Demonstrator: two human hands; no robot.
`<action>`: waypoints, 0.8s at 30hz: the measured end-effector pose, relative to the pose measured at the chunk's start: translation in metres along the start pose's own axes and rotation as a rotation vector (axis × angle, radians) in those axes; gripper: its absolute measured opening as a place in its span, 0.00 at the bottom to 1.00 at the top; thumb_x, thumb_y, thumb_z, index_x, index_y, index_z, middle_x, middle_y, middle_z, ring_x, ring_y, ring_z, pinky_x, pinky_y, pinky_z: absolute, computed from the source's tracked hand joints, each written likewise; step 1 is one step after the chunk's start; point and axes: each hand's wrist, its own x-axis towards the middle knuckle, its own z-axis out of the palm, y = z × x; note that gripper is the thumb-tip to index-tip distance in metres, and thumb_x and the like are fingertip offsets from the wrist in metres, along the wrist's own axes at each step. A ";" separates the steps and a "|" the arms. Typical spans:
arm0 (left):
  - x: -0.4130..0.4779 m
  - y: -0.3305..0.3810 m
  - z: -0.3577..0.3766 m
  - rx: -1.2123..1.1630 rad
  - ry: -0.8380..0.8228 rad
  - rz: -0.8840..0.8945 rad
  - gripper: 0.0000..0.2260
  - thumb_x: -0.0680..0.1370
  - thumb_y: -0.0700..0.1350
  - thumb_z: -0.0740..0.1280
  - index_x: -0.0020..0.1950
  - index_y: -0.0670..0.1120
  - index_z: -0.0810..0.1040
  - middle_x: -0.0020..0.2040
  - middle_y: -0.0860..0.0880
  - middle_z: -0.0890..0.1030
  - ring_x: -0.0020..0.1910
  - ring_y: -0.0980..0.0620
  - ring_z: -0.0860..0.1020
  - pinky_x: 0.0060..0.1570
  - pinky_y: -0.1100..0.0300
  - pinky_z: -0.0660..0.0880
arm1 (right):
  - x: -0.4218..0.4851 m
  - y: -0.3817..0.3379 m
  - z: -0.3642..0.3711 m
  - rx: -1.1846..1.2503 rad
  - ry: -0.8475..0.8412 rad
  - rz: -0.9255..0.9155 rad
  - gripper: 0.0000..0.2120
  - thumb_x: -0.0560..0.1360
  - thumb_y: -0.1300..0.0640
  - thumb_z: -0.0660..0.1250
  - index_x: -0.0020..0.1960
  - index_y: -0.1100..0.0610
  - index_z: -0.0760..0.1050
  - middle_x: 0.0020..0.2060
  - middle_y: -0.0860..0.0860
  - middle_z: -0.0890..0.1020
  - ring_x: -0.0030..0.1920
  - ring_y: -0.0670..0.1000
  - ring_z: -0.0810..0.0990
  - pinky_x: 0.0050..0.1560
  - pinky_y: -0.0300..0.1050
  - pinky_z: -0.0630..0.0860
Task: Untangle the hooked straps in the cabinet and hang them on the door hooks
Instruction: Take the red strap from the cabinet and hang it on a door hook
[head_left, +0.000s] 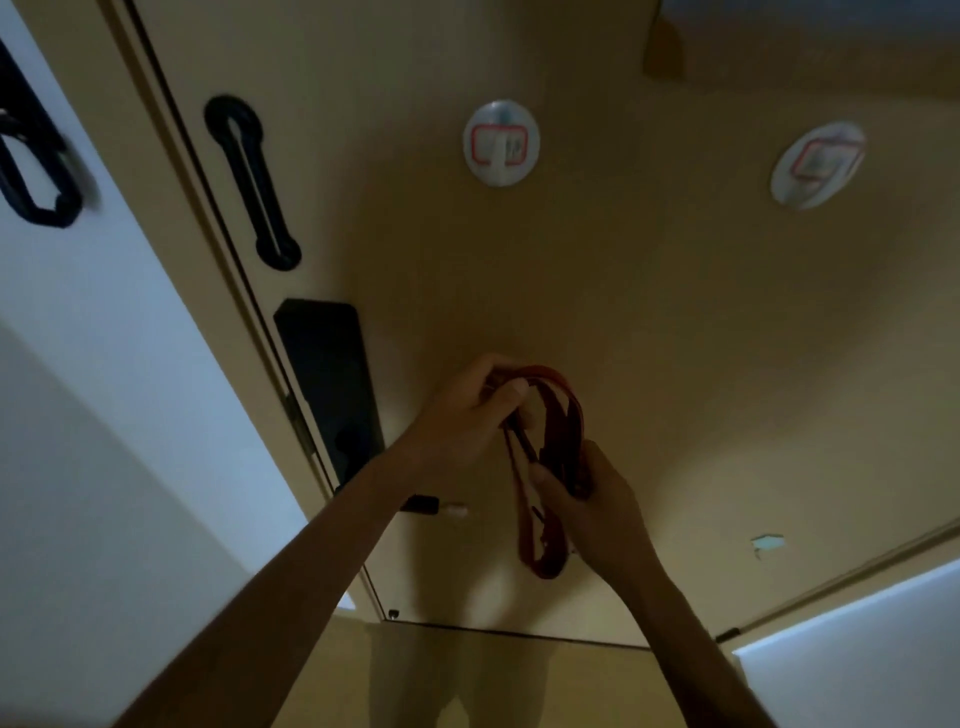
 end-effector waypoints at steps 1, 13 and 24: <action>0.003 0.007 -0.005 0.017 -0.028 0.022 0.10 0.81 0.45 0.59 0.61 0.48 0.72 0.46 0.52 0.80 0.45 0.59 0.80 0.49 0.68 0.76 | 0.007 -0.009 -0.004 0.064 0.014 -0.034 0.08 0.74 0.47 0.67 0.50 0.47 0.72 0.37 0.46 0.81 0.36 0.41 0.80 0.34 0.33 0.74; 0.030 0.075 -0.064 0.240 -0.036 0.390 0.09 0.79 0.48 0.62 0.56 0.60 0.68 0.45 0.53 0.74 0.42 0.56 0.76 0.43 0.61 0.75 | 0.073 -0.113 -0.035 0.143 0.061 -0.499 0.11 0.76 0.49 0.65 0.57 0.42 0.68 0.42 0.40 0.79 0.41 0.47 0.81 0.42 0.42 0.77; 0.055 0.125 -0.096 0.748 0.473 0.850 0.07 0.79 0.40 0.62 0.53 0.40 0.76 0.47 0.46 0.73 0.41 0.63 0.66 0.45 0.79 0.63 | 0.104 -0.191 -0.051 -0.301 0.423 -0.795 0.10 0.76 0.55 0.66 0.55 0.59 0.74 0.46 0.47 0.75 0.44 0.42 0.72 0.44 0.23 0.66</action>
